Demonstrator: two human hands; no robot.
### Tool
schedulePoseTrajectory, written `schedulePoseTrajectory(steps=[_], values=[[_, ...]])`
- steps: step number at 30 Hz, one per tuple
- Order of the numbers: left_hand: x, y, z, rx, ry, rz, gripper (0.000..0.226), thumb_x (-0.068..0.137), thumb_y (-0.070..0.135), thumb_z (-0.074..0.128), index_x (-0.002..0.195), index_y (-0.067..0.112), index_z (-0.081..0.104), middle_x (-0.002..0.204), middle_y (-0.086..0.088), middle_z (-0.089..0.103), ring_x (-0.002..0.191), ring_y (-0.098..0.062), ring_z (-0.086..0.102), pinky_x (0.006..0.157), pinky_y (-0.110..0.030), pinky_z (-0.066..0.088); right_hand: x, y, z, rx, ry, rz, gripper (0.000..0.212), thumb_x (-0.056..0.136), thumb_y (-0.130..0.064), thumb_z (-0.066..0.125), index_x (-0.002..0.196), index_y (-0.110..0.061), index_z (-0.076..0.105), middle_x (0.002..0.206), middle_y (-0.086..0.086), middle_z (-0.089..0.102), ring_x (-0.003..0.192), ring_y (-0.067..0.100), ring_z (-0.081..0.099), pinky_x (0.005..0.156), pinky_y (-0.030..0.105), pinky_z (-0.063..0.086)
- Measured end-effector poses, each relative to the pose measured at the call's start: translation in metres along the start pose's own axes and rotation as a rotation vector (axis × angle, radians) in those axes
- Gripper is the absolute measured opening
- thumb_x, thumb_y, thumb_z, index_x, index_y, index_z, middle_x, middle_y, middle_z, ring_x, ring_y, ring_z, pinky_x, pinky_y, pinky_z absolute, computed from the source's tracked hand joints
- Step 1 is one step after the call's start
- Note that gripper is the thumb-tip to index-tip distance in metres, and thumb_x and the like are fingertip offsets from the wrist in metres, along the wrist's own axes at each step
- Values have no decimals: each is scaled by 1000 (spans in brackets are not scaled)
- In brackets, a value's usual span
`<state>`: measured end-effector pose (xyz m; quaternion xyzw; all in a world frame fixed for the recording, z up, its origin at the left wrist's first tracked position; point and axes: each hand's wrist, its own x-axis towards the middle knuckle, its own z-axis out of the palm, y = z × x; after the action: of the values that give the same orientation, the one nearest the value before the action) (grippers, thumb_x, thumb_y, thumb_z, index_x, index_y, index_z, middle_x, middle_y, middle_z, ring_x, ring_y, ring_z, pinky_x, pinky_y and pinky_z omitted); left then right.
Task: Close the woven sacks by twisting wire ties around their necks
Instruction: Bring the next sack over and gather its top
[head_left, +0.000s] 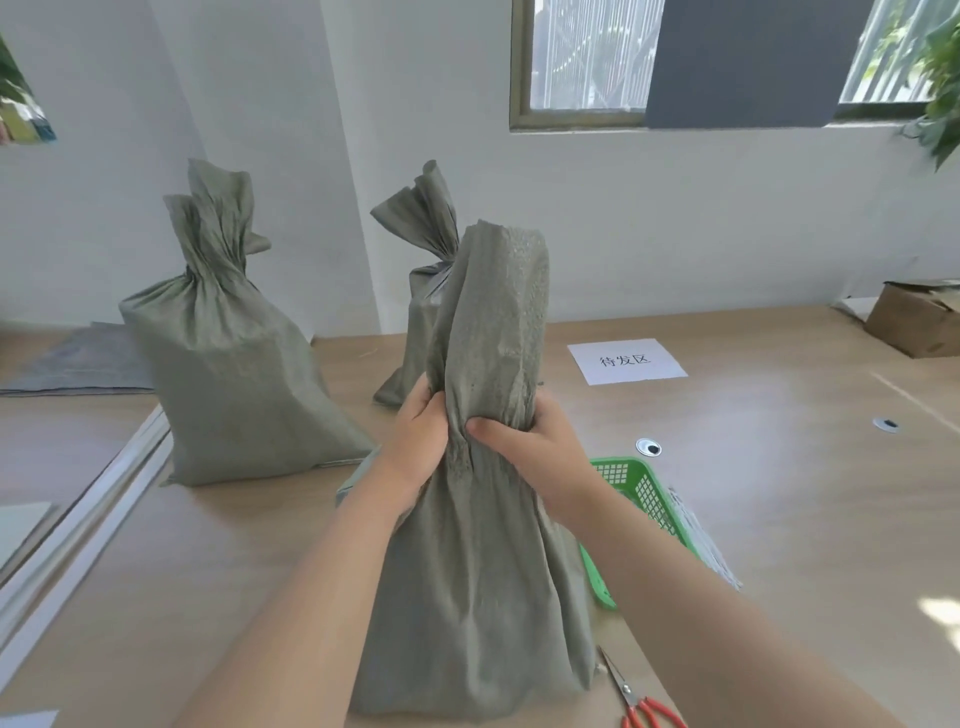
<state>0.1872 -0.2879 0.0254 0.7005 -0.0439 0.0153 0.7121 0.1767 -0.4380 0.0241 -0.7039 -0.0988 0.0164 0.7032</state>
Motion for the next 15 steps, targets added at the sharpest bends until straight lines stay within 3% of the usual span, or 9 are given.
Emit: schedulePoseTrajectory(steps=[3, 5, 7, 9, 12, 14, 15], values=[[-7, 8, 9, -62, -163, -102, 55, 105, 54, 28, 140, 24, 59, 137, -2, 65, 132, -20, 57, 111, -45, 43, 5, -10, -12, 208, -220, 87, 55, 79, -15, 77, 130, -20, 55, 123, 9, 68, 114, 23, 67, 101, 48, 52], [-12, 11, 17, -64, -248, -91, 81, 92, 81, 29, 149, 26, 49, 148, 3, 57, 140, -14, 49, 119, -44, 34, 7, -20, -17, 211, -316, 69, 64, 79, -14, 81, 134, -20, 50, 127, 7, 66, 118, 21, 65, 104, 45, 50], [-15, 10, 25, -35, -277, -96, 121, 63, 99, 39, 155, 20, 38, 152, 5, 49, 144, -11, 41, 121, -33, 32, 12, -25, -24, 195, -358, 23, 56, 80, -12, 81, 130, -13, 56, 124, 11, 68, 116, 24, 66, 103, 45, 51], [-18, 8, 27, 113, -287, -103, 140, 49, 103, 47, 156, 12, 33, 150, 7, 45, 145, -12, 36, 117, -20, 33, 17, -30, -31, 213, -319, 38, 41, 82, -11, 80, 120, -6, 65, 116, 14, 72, 110, 28, 69, 99, 46, 54], [-17, 9, 31, 421, -310, -95, 109, 58, 73, 84, 148, 22, 47, 137, 9, 63, 132, -5, 54, 113, -34, 42, 26, -30, -36, 217, -218, 71, 23, 82, -6, 76, 105, -3, 72, 102, 16, 75, 96, 28, 73, 89, 45, 58], [-11, 6, 43, 471, -188, -107, 86, 62, 37, 97, 136, 19, 57, 116, 10, 73, 110, 3, 66, 95, -21, 53, 28, -30, -31, 230, -153, 80, 17, 81, -1, 73, 98, -4, 73, 96, 15, 76, 93, 28, 74, 88, 46, 59], [-9, 3, 49, 483, -88, -76, 86, 57, 29, 99, 131, 20, 58, 112, 11, 73, 105, 3, 68, 89, -21, 56, 28, -31, -28, 253, -132, 94, 16, 81, 0, 71, 96, -5, 73, 96, 17, 76, 94, 29, 74, 91, 48, 58]])
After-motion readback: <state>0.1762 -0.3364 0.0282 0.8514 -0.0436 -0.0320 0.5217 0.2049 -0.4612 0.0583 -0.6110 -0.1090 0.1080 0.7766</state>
